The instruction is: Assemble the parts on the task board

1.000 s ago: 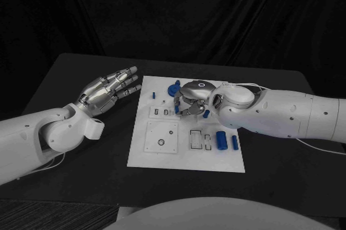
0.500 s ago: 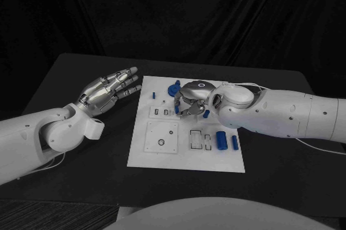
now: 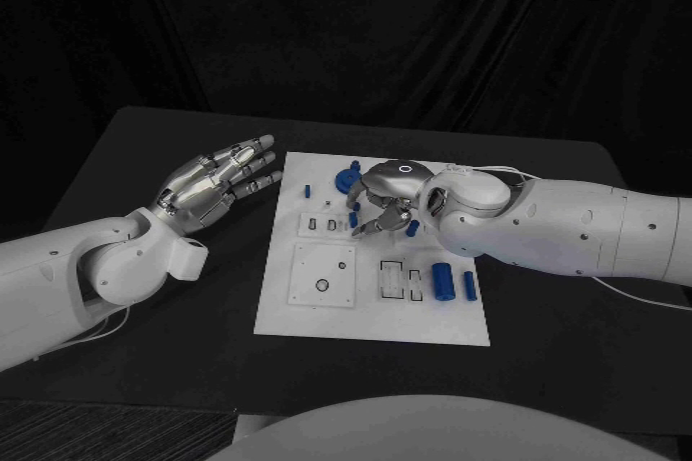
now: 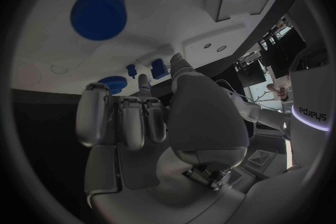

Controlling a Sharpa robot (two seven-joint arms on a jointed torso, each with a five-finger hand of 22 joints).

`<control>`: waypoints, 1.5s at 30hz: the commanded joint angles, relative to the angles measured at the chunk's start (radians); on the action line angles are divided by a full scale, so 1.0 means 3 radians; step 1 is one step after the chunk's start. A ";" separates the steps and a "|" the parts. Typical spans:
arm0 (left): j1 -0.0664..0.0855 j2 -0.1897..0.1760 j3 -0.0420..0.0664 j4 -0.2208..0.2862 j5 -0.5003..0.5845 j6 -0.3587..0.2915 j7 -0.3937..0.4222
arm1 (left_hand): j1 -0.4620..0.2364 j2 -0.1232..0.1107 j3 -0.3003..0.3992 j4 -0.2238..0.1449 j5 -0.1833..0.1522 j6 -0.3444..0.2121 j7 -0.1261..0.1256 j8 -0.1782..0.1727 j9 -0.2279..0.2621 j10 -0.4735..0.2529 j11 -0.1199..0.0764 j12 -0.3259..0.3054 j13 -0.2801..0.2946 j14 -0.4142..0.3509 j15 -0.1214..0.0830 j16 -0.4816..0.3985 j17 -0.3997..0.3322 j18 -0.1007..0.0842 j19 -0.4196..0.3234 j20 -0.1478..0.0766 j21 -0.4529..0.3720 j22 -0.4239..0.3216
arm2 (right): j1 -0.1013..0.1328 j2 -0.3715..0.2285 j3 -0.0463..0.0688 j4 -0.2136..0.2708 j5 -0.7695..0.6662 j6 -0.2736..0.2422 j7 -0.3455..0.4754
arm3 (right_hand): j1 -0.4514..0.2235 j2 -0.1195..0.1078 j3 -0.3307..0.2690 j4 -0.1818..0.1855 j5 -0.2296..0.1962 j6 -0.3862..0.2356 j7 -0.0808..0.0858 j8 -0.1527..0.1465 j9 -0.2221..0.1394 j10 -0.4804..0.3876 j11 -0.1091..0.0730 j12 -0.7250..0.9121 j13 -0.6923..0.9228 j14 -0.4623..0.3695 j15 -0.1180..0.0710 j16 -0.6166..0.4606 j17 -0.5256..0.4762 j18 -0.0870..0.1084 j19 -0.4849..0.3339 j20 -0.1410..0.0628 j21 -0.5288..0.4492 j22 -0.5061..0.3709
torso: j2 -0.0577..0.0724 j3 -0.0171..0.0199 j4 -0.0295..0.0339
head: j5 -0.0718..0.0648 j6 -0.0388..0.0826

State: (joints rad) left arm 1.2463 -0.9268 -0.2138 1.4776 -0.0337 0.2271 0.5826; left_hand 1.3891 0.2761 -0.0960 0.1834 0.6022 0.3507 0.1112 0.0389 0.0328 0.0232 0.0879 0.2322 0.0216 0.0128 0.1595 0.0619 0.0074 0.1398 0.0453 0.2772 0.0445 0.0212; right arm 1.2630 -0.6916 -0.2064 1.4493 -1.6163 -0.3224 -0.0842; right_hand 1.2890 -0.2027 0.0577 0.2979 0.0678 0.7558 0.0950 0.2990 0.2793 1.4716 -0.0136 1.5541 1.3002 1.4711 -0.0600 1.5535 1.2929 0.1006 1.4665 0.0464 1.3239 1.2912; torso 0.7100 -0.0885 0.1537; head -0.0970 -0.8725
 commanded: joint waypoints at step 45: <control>0.0827 0.0051 0.0008 0.0100 -0.3158 -0.0058 -0.1367 | -0.0735 -0.0380 -0.1101 0.0319 -0.1842 0.1229 0.0019 0.0472 0.0139 0.2918 0.0031 0.3798 0.2525 0.3553 -0.0349 0.4601 0.2847 0.0118 0.2928 -0.0390 0.2555 0.1269 | 0.0418 -0.0718 0.0001 0.0462 0.1115 -0.1109 0.0430 | -0.1038 0.0553 -0.0305 -0.0021 0.0306 0.0418 0.0022 -0.0130 -0.0084 0.0331 0.0106 0.0056 0.0902 0.0300 0.0038 -0.0033 0.0804 -0.0104 -0.0089 0.0043 -0.0243 0.0622 | -0.0127 0.0279 -0.0230 | 0.0036 -0.0001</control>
State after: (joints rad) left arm 1.4858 -0.9162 -0.2131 1.5036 -0.7482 0.1314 0.3618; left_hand 1.1924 0.1694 -0.3932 0.2734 0.0578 0.7059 0.1205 0.1689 0.0591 0.8413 0.1017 1.3528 0.8524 1.0264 0.0598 1.4260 0.9310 0.1397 0.9198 0.1605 0.7943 0.3949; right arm 1.3909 -0.9067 -0.2074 1.5875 -1.3144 -0.6440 0.0391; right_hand 0.9777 -0.0667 -0.0604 0.2923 0.1394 0.8705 0.0987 0.2757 0.2648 1.4736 0.0093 1.5541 1.3002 1.4658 -0.0507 1.5375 1.2929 0.1009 1.4348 0.0537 1.2571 1.2912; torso 0.6747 -0.0268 0.1062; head -0.0934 -0.8725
